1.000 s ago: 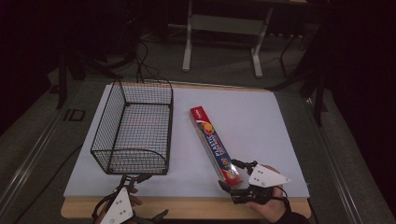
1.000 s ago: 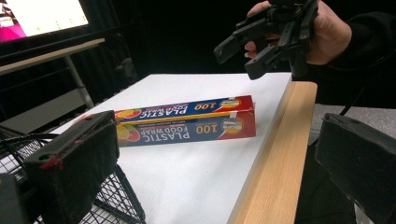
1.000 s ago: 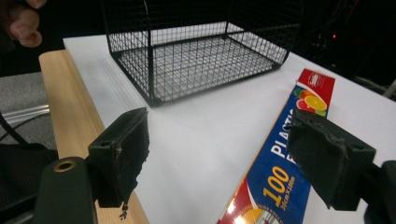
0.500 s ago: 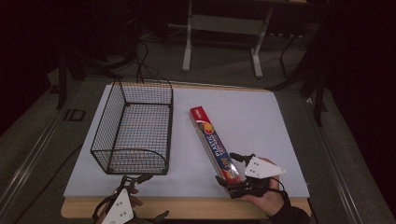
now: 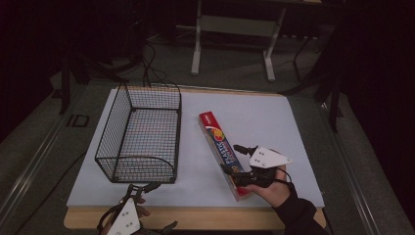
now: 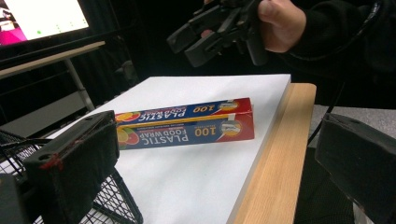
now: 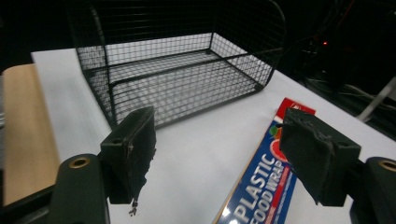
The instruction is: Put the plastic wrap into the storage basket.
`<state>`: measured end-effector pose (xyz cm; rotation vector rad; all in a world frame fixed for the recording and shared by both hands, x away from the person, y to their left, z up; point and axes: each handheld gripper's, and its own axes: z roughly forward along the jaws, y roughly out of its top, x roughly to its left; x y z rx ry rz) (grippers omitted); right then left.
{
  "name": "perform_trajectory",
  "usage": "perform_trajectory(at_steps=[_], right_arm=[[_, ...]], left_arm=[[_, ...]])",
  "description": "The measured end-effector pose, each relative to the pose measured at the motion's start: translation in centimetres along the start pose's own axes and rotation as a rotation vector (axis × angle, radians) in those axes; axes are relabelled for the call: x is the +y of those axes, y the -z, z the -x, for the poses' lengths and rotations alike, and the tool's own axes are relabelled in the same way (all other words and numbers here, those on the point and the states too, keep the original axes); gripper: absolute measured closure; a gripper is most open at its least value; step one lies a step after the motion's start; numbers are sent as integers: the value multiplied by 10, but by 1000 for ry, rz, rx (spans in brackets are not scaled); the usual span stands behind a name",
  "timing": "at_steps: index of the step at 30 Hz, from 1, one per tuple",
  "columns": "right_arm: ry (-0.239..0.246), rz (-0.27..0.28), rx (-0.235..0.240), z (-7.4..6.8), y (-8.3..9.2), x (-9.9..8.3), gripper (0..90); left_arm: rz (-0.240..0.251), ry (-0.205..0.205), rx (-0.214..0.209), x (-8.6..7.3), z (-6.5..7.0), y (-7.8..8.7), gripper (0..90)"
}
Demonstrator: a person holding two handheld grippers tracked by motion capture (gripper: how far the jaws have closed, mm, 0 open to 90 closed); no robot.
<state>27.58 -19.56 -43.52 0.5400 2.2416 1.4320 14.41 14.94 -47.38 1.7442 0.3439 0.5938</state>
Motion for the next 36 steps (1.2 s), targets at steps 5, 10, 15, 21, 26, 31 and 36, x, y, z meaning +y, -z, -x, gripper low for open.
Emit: perform_trajectory(at_steps=[5, 10, 15, 21, 26, 31, 36], right_arm=[[-31, -34, -9, 8, -12, 4, 268], [-67, -91, -27, 20, -33, 5, 188], [-137, -116, -46, 32, -46, 7, 151], [-180, -171, -79, 41, -60, 8, 128], [-203, -228, -110, 48, -70, 6, 128], [-221, -326, -148, 51, -84, 4, 147], [-293, -393, -215, 57, -93, 5, 171]], left_arm=[[-3, -4, -3, 0, 0, -1, 1], [-4, -4, 0, 0, 0, -1, 1], [-2, -2, 2, 0, 0, -1, 1], [-2, -3, 1, 0, 0, -1, 1], [1, -2, 0, 0, 0, -1, 1], [-2, -5, 0, 0, 0, -1, 1], [1, -3, -3, 0, 0, -1, 1]])
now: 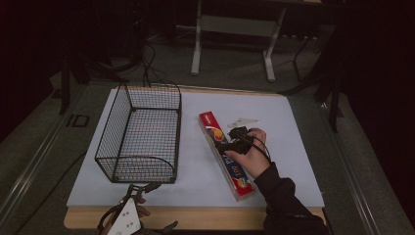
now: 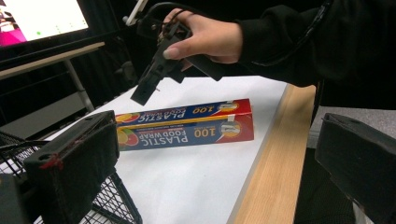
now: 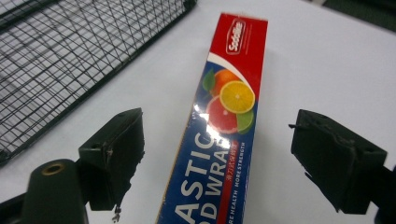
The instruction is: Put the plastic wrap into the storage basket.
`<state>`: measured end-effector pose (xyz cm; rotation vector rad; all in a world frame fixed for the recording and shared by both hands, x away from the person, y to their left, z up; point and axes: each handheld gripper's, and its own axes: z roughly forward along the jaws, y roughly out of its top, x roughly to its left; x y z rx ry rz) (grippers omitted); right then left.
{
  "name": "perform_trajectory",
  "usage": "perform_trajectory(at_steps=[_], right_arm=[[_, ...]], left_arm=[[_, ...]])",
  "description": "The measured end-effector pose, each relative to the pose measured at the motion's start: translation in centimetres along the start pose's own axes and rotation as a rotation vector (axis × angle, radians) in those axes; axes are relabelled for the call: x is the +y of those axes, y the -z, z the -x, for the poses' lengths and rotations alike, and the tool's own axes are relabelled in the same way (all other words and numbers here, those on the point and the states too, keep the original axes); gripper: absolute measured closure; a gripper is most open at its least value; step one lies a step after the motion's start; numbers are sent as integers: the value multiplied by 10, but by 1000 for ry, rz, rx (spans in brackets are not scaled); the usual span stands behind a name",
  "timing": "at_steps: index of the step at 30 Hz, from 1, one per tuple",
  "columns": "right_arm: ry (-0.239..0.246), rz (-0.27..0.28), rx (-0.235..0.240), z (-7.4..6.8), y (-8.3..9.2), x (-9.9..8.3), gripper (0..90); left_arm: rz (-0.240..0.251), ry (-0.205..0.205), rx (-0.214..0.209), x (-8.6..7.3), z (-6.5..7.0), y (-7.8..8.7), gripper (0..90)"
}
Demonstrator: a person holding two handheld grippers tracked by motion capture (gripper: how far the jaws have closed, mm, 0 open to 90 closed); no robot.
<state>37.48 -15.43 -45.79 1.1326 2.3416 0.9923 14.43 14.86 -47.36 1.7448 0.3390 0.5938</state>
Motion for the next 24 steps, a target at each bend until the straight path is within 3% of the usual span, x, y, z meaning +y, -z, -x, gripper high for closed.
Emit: perform_trajectory(at_steps=[1, 7, 11, 19, 21, 24], right_arm=[[-8, -9, -23, 0, -2, 1, 176], [-67, -64, -45, 2, -11, 5, 207], [-99, -129, -87, 3, -20, 6, 227], [-140, -263, -102, 0, -34, 11, 235], [-167, -284, -89, 0, -38, 11, 238], [-167, -313, -96, -2, -42, 11, 254]], left_arm=[[-2, -2, 0, 0, 0, 0, 1], [-1, -1, -2, 0, 0, 0, 1], [-3, -2, -2, 0, 0, -1, 1], [-4, -6, 4, 0, 0, -1, 1], [-13, -15, 9, 0, 0, -1, 1], [-11, -13, 7, 0, 0, -1, 1]])
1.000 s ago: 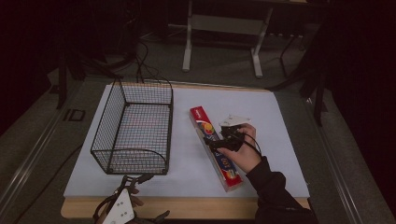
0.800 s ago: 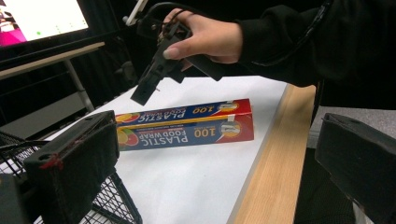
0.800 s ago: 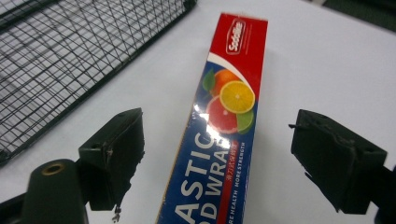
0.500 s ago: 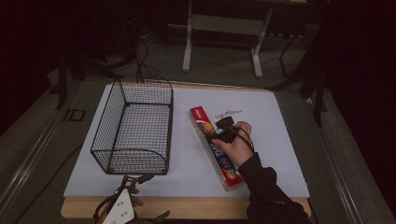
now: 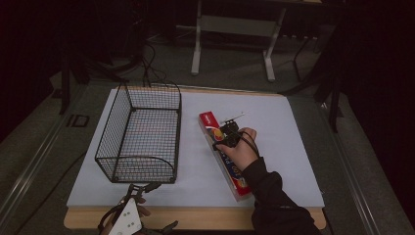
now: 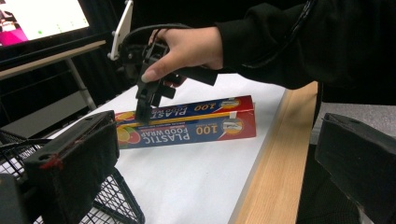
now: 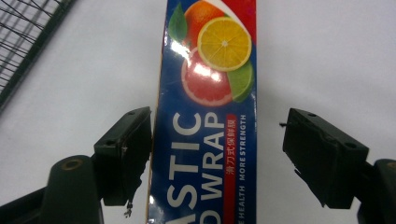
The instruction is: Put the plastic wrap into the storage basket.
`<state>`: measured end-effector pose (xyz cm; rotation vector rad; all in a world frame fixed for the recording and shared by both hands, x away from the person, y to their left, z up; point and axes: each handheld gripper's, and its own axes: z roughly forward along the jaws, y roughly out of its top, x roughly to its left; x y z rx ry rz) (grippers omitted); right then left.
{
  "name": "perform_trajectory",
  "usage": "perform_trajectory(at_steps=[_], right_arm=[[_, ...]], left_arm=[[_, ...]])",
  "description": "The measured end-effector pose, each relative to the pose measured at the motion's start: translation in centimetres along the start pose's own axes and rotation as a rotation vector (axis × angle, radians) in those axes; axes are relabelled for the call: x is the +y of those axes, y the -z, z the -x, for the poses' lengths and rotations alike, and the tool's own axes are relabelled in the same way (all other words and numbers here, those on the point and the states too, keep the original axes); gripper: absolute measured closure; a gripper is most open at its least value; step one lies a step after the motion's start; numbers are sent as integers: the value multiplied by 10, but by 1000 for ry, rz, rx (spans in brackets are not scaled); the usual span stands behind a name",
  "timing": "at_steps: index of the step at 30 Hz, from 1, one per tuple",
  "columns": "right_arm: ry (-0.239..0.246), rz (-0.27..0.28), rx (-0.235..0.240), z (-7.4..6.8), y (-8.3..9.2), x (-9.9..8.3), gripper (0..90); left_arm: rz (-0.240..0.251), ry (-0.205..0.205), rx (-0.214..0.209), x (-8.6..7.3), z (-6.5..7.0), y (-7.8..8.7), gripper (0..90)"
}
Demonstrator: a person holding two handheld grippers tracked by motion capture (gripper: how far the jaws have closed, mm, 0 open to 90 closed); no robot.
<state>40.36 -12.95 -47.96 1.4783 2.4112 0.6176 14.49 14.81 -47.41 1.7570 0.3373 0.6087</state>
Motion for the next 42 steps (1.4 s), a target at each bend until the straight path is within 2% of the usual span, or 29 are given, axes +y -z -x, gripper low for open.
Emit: perform_trajectory(at_steps=[4, 6, 13, 18, 23, 24, 25, 26, 27, 28, 30, 31, 36, 37, 38, 42], right_arm=[[-9, -40, 3, -3, -5, 0, 285], [-27, -81, 0, -6, -9, 1, 338], [-13, -147, -51, -14, -11, 8, 359], [-7, -199, -35, -11, -18, 12, 362], [-38, -220, -30, -10, -18, 14, 394], [-92, -205, 3, -6, -16, 13, 397], [-92, -205, 3, -6, -16, 13, 397], [-118, -204, 14, -4, -15, 12, 398], [-160, -173, 60, 2, -10, 12, 399], [-169, -165, 55, 3, -6, 13, 399], [-168, -149, 47, 4, -1, 15, 399], [-171, -127, 47, 6, 9, 18, 400], [-171, -58, 57, 10, 34, 26, 399], [-171, -58, 57, 10, 34, 26, 399], [-175, -25, 60, 10, 45, 30, 399], [-169, 11, 52, 8, 57, 35, 399]], left_arm=[[4, 5, -2, 0, 0, 0, 1], [-1, -2, 2, 0, 0, 0, 1], [-2, -2, 1, 0, 0, 0, 1], [-2, 0, 0, 0, 0, 0, 1], [-3, 2, 1, 0, 0, -1, 1], [-1, 1, 2, 0, 0, 0, 1], [2, 3, 2, 0, 0, 0, 1], [0, 2, 2, 0, 0, 0, 1], [-1, 2, 1, 0, 0, 0, 1], [-2, 3, 1, 0, 0, 0, 1], [-4, 2, 0, 0, 0, -1, 1], [-4, 1, -1, 0, 0, -1, 1], [-5, 1, -2, 0, 0, -2, 1], [-6, 1, -2, 0, 0, -2, 1], [-8, 1, -2, -1, 0, -2, 1], [-6, 2, -7, 0, 1, -3, 1]])
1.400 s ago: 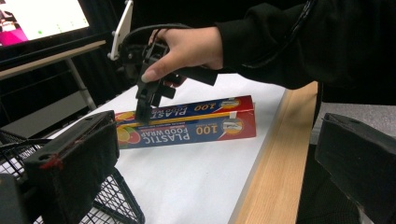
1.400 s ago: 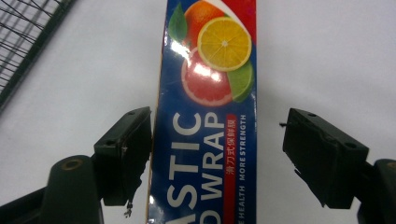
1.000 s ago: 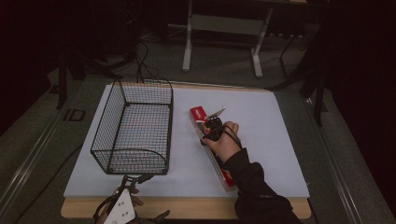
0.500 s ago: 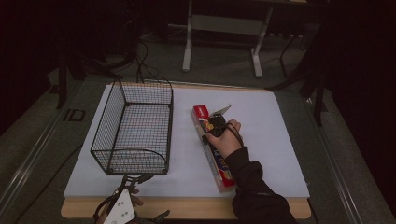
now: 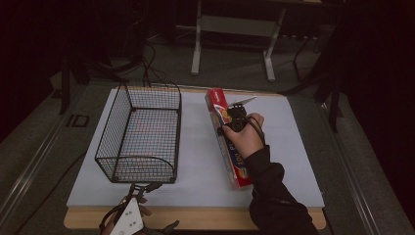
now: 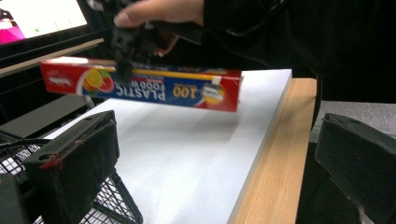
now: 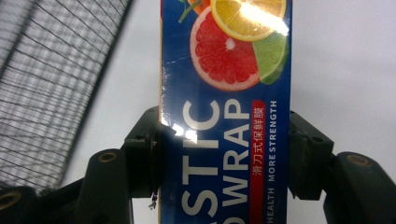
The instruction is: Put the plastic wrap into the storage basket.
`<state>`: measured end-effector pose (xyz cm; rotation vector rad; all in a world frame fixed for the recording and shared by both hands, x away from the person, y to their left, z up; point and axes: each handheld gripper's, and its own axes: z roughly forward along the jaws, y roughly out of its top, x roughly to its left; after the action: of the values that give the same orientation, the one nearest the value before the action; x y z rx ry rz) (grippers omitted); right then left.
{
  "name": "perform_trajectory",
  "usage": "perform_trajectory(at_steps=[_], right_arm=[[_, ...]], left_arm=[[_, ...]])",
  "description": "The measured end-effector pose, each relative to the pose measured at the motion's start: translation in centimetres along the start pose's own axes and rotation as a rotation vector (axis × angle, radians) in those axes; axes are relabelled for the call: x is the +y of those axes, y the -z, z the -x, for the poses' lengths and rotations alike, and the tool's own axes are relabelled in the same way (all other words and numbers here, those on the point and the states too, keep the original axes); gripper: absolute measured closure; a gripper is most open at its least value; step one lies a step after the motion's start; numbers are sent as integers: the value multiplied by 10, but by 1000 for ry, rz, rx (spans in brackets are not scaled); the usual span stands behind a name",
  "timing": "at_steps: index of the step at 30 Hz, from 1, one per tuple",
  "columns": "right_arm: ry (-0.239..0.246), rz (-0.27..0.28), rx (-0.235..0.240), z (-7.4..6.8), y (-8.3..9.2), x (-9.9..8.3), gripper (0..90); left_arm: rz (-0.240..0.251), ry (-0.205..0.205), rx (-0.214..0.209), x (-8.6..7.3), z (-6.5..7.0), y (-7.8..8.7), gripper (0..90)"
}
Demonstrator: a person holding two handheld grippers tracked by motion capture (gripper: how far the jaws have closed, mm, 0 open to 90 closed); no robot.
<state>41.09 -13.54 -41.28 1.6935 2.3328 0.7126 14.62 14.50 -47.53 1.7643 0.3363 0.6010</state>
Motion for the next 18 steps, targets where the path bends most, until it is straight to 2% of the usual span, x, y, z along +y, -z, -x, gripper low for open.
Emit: perform_trajectory(at_steps=[3, 10, 12, 13, 15, 16, 18], right_arm=[[14, 44, 4, -6, 15, 7, 399], [44, 114, 26, -20, 32, 17, 398], [51, 150, 34, -29, 41, 23, 398], [51, 150, 34, -29, 41, 23, 398], [67, 189, 35, -40, 51, 30, 398], [67, 189, 35, -40, 51, 30, 398], [87, 212, 48, -48, 57, 37, 398]], left_arm=[[0, 3, 1, 0, 0, 0, 1], [-4, 0, -2, 0, 0, 0, 1], [0, 3, -2, 0, 0, -1, 1], [-2, 4, -2, 0, 0, -1, 1], [-4, 3, -3, -1, 0, -1, 1], [-4, 3, -3, -1, 0, -1, 1], [-1, 7, -6, -1, 1, -1, 1]])
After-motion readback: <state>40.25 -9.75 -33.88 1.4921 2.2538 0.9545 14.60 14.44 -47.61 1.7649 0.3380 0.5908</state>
